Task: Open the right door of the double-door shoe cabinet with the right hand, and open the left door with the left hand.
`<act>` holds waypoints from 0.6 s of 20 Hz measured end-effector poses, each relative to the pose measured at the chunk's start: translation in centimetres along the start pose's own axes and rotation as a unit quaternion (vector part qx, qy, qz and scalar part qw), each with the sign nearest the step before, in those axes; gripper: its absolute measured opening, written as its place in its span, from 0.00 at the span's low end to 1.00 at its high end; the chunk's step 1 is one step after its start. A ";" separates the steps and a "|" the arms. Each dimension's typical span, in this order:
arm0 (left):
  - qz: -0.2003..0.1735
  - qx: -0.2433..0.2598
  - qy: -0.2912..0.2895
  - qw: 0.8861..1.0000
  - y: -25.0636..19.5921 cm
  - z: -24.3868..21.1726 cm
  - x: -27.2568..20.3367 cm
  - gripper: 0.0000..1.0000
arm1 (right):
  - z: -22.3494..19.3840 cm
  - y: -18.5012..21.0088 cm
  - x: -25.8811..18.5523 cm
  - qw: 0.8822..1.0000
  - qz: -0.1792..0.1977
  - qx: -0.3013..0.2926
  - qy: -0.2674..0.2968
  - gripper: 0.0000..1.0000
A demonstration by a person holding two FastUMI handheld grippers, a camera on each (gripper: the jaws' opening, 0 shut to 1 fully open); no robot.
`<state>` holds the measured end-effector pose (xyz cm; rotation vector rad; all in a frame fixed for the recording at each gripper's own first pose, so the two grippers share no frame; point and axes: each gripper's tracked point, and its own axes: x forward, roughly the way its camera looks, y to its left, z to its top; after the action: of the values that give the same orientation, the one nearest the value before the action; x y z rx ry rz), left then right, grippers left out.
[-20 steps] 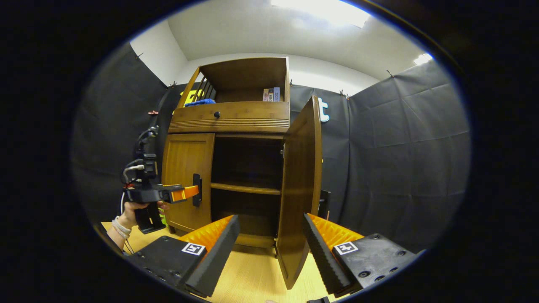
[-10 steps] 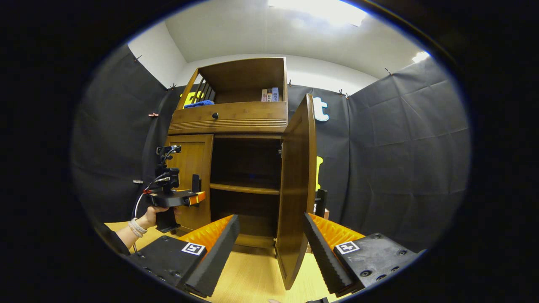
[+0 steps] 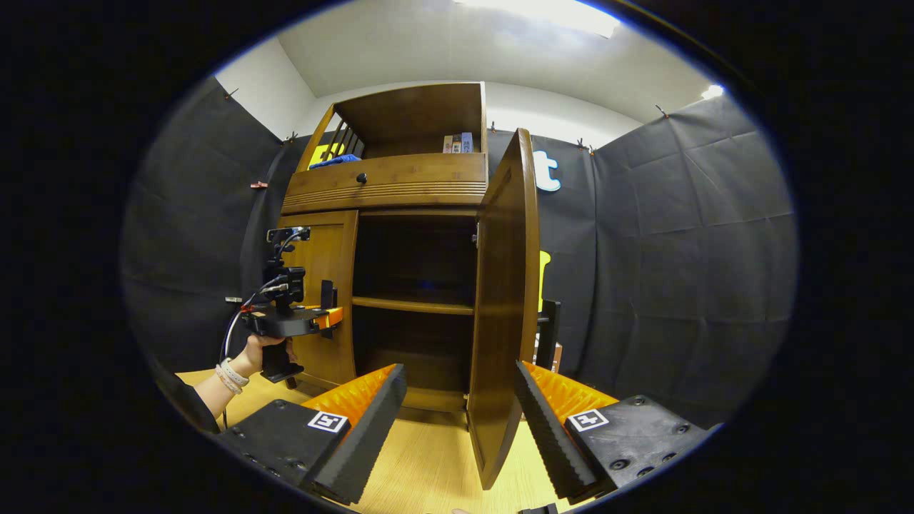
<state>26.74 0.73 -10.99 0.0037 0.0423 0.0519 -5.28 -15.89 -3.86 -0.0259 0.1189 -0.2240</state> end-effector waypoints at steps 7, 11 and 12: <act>-0.016 -0.015 -0.007 1.000 0.2 0.3 -3.0 0.32 | 0.1 1.2 0.2 1.000 0.004 -0.004 0.006 0.96; -0.047 -0.022 0.000 0.999 0.8 0.6 -7.0 0.33 | -0.3 3.7 0.5 0.999 0.034 -0.002 0.011 0.96; -0.050 -0.021 0.001 0.999 1.1 0.7 -8.0 0.32 | -0.5 4.2 0.6 0.999 0.039 -0.002 0.016 0.96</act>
<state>18.72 1.37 -9.91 -0.0414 0.0441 -0.0466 -3.86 -11.95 -4.63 -0.0220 0.1520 -0.1455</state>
